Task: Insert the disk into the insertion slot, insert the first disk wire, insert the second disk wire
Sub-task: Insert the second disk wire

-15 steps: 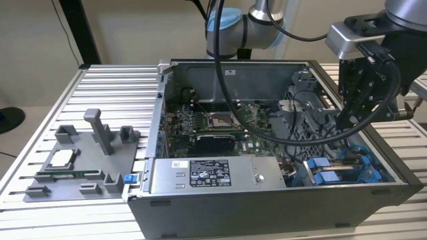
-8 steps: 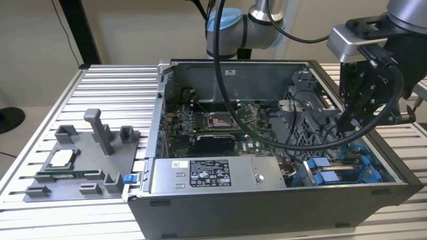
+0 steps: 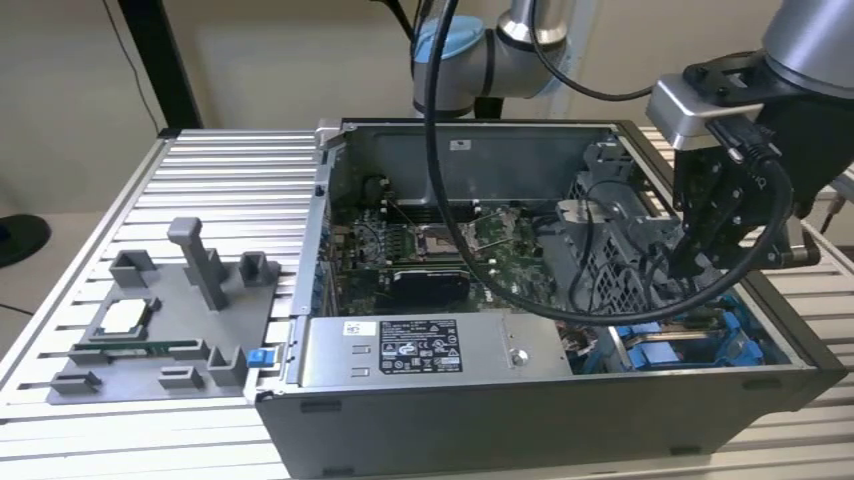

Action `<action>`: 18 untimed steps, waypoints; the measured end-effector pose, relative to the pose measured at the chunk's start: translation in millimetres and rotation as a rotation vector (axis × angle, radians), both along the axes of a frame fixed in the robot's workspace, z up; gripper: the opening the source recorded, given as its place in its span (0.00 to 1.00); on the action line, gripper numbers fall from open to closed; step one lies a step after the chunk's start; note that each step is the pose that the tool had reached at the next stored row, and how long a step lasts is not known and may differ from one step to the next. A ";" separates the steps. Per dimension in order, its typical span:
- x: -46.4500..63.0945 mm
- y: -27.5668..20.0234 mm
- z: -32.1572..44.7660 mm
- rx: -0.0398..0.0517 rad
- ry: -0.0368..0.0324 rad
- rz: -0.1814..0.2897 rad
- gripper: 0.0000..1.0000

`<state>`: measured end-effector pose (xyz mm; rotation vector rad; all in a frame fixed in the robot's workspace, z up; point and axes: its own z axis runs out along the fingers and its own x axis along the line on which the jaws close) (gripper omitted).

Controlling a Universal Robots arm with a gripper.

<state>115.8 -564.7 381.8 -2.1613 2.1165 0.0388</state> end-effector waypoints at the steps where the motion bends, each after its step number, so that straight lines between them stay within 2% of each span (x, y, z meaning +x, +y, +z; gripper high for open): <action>1: 0.0 -0.5 -1.9 0.0002 0.0000 0.000 0.00; 3: -0.1 -2.5 -5.4 -0.0001 0.0000 0.000 0.00; 6: -0.2 -9.2 -11.0 0.0002 0.0000 0.000 0.00; 8: -0.1 -11.8 -14.6 0.0004 0.0000 0.000 0.00; 11: -0.1 -12.9 -19.7 0.0001 -0.0005 0.000 0.00; 18: 6.1 -13.6 -21.4 0.0009 -0.0005 0.000 0.00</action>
